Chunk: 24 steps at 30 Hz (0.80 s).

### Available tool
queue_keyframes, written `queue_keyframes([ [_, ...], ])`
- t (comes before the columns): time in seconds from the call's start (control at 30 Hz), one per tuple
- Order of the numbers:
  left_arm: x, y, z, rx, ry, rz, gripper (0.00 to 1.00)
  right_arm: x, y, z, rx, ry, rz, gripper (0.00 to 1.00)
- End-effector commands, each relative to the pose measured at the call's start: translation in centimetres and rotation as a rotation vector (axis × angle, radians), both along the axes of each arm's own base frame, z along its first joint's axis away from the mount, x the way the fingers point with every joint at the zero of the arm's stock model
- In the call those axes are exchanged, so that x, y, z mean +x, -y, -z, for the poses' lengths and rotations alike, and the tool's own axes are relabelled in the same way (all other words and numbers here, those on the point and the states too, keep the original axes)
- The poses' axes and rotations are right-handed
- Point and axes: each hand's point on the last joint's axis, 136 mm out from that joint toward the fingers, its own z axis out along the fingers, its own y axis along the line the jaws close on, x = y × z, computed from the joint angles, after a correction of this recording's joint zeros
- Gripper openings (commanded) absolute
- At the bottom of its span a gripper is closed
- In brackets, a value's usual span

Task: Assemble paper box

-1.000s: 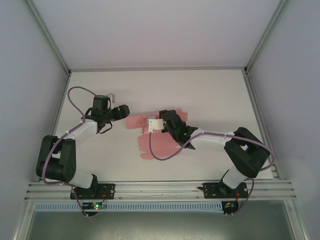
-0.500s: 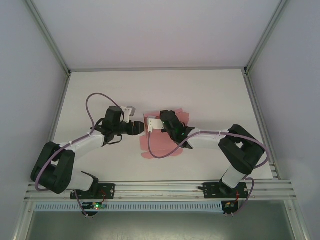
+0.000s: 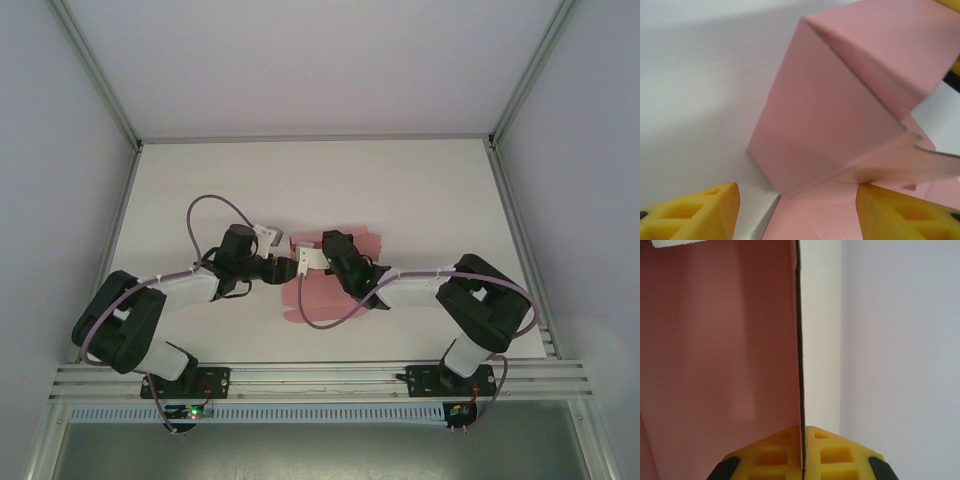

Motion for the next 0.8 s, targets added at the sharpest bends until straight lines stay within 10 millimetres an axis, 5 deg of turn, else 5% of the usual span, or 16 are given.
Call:
queue_keyframes([
  [0.0, 1.1, 1.7, -2.0, -0.033, 0.147, 0.045, 0.63, -1.2, 0.3, 0.7, 0.039, -0.027, 0.019, 0.00],
  [0.37, 3.6, 0.6, -0.4, 0.100, 0.220, -0.162, 0.54, -3.3, 0.1, 2.4, -0.001, -0.086, 0.011, 0.00],
  [0.5, 4.0, 0.1, -0.3, 0.151, 0.264, -0.232, 0.38, -3.6, 0.1, 2.4, 0.016, -0.096, 0.019, 0.00],
  [0.63, 4.5, 0.3, -0.2, 0.211, 0.305, -0.259, 0.38, -4.3, -0.3, 2.2, 0.044, -0.132, -0.010, 0.00],
  [0.77, 6.0, 0.2, 0.3, 0.257, 0.288, -0.344, 0.27, -4.7, -0.5, 2.3, 0.041, -0.161, -0.032, 0.00],
])
